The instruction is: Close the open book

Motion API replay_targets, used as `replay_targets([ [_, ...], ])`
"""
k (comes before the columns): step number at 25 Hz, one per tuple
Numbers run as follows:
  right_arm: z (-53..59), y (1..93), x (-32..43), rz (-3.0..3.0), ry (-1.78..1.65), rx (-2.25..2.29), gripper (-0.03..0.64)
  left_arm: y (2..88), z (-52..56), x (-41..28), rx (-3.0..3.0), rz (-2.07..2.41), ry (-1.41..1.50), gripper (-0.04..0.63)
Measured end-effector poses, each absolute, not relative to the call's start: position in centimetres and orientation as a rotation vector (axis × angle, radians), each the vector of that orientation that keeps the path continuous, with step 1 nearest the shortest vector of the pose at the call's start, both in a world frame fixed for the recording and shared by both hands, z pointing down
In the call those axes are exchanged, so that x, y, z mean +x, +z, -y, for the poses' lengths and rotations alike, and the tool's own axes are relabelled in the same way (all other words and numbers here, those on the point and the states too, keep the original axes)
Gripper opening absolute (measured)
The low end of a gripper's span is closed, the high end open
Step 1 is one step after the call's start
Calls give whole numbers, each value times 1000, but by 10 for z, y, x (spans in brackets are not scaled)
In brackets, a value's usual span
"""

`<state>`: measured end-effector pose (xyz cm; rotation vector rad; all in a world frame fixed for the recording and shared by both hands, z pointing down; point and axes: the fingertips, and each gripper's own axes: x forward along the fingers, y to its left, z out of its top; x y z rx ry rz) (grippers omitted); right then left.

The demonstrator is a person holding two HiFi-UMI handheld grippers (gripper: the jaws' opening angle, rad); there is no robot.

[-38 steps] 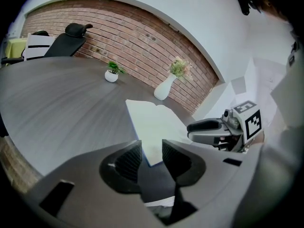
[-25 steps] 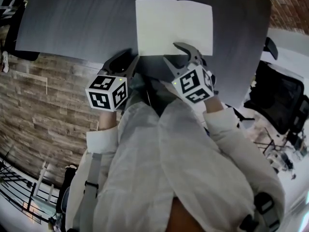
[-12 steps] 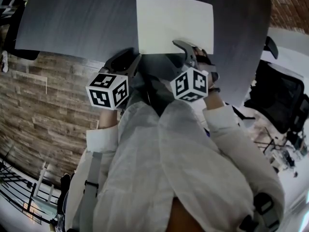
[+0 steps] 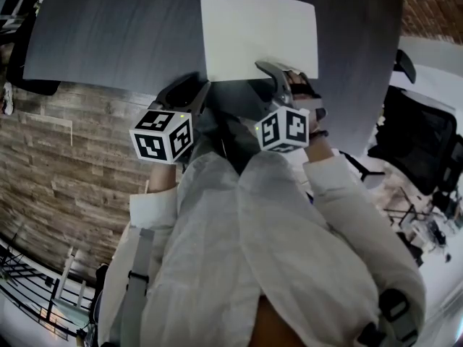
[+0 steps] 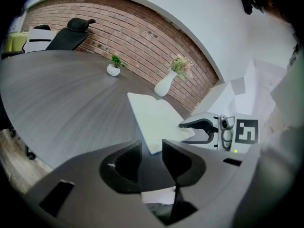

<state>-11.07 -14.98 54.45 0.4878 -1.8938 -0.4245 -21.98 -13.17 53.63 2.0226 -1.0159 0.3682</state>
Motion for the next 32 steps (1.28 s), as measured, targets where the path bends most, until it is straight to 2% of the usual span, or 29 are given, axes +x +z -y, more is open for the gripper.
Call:
replay_targets([
  [5, 148, 542, -108, 1916, -386, 543, 177, 540, 128, -212, 2031, 992, 413, 122],
  [9, 141, 542, -107, 1956, -343, 581, 92, 536, 129, -206, 2034, 958, 397, 123],
  [12, 136, 542, -106, 1976, -325, 618, 57, 534, 128, -204, 2033, 928, 382, 124],
  [26, 134, 527, -104, 2068, -165, 726, 34, 509, 143, -187, 1991, 784, 179, 123],
  [32, 134, 524, -98, 2081, -106, 778, 28, 497, 148, -175, 2044, 727, 196, 121],
])
